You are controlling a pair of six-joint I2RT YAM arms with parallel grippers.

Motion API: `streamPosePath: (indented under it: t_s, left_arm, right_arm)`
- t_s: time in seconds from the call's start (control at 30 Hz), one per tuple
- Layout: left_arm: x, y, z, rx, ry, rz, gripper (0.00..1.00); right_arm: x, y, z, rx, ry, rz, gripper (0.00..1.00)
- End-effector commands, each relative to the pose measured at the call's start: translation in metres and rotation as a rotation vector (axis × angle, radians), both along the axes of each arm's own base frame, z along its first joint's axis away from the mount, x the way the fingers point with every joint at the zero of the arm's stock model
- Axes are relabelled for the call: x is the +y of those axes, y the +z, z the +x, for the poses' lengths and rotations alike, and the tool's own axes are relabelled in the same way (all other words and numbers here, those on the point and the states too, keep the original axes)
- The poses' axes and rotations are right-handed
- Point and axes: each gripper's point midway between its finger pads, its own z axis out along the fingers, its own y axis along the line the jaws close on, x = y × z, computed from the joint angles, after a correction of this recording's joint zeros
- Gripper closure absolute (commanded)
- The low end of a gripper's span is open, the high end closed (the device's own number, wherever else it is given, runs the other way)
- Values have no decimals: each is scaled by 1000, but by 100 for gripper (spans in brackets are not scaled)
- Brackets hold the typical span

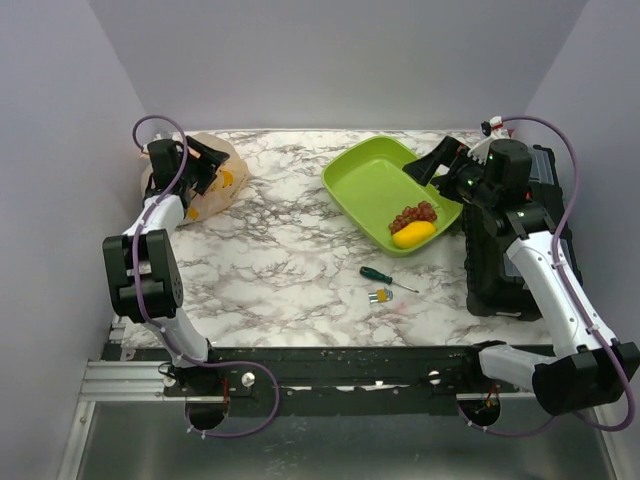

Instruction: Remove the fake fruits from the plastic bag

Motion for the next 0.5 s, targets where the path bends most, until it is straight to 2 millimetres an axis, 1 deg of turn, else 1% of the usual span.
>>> streamPosePath:
  t_s: [0.0,0.07,0.17,0.27,0.33,0.43,0.47]
  left_arm:
    - [-8,10,15,-26,-34,-76,28]
    - [-8,7,20,-29,-42,-74,31]
    - [-8,1,24,-23,-50,-82,32]
    - [-6,-2,27,-28,-54,-114,40]
    - [-6,1,29,-51,-64,-129,49]
    - [-6,-3,28,-45,-70,-125,67]
    - [-6,-5,27,-39,-70,-126,71]
  right_arm:
    - [-6,5,-11,-2,-8,-33,0]
    - [-6,5,-12,-1,-8,-34,0]
    - [-4,3,-11,10,-2,-32,0]
    - [-3,1,-9,23,2,-25,0]
    - [-1,-1,-9,31,6,-16,0]
    - [-1,-4,-9,42,4,-13,0]
    - [-1,-5,-8,46,2,-11,0]
